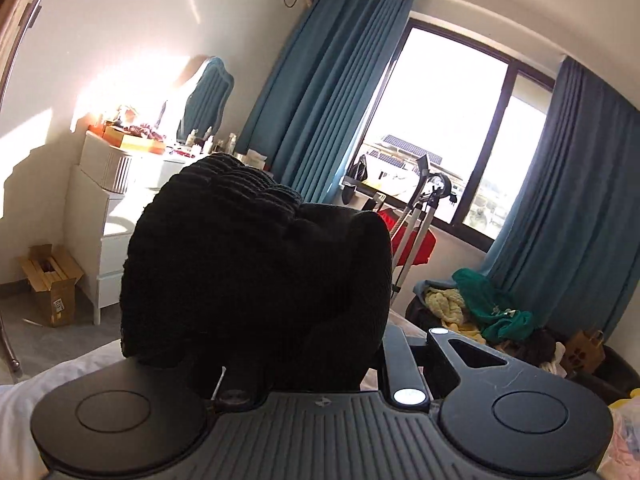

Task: Fold clothes
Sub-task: 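Grasp the folded pants at the waistband with the left gripper and lift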

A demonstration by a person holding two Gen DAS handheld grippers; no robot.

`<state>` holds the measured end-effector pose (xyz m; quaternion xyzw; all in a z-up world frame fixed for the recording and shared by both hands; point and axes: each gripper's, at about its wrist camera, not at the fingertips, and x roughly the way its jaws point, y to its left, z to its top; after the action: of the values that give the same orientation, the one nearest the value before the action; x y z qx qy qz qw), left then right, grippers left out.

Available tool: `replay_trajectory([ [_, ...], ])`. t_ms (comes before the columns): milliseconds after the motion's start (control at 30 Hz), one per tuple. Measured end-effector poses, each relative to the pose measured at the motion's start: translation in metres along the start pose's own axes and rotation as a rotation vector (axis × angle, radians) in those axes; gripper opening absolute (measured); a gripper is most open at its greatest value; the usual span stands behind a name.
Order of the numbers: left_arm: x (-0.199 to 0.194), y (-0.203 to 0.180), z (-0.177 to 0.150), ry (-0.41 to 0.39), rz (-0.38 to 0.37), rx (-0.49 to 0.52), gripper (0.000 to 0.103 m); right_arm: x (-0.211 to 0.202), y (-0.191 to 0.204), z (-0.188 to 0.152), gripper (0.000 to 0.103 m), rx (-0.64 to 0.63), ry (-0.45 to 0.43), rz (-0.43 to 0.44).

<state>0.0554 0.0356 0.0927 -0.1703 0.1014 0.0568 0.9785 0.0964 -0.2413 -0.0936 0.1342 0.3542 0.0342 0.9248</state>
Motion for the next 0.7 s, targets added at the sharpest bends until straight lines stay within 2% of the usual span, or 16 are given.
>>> replay_trajectory([
  [100,-0.013,-0.08,-0.02,-0.043,-0.062,0.047,0.018,-0.018,-0.044,0.01,0.103,0.166,-0.047,-0.012],
  [200,-0.027,-0.136,-0.056,-0.053,-0.11,0.005,0.018,-0.035,-0.083,0.015,0.103,0.309,-0.123,-0.088],
  [267,-0.033,-0.176,-0.098,-0.029,-0.135,-0.03,0.018,-0.047,-0.099,0.017,0.103,0.342,-0.202,-0.146],
  [333,-0.036,-0.208,-0.142,-0.009,-0.15,-0.003,0.018,-0.057,-0.117,0.02,0.103,0.389,-0.269,-0.189],
  [400,-0.031,-0.236,-0.184,0.031,-0.165,0.062,0.018,-0.063,-0.142,0.021,0.103,0.467,-0.298,-0.184],
  [533,-0.023,-0.273,-0.251,0.101,-0.19,0.238,0.018,-0.064,-0.179,0.015,0.103,0.597,-0.29,-0.155],
  [633,-0.027,-0.281,-0.278,0.098,-0.22,0.382,0.02,-0.06,-0.193,0.012,0.103,0.67,-0.29,-0.105],
  [700,-0.027,-0.268,-0.289,0.106,-0.263,0.493,0.022,-0.057,-0.199,0.011,0.103,0.702,-0.291,-0.065],
])
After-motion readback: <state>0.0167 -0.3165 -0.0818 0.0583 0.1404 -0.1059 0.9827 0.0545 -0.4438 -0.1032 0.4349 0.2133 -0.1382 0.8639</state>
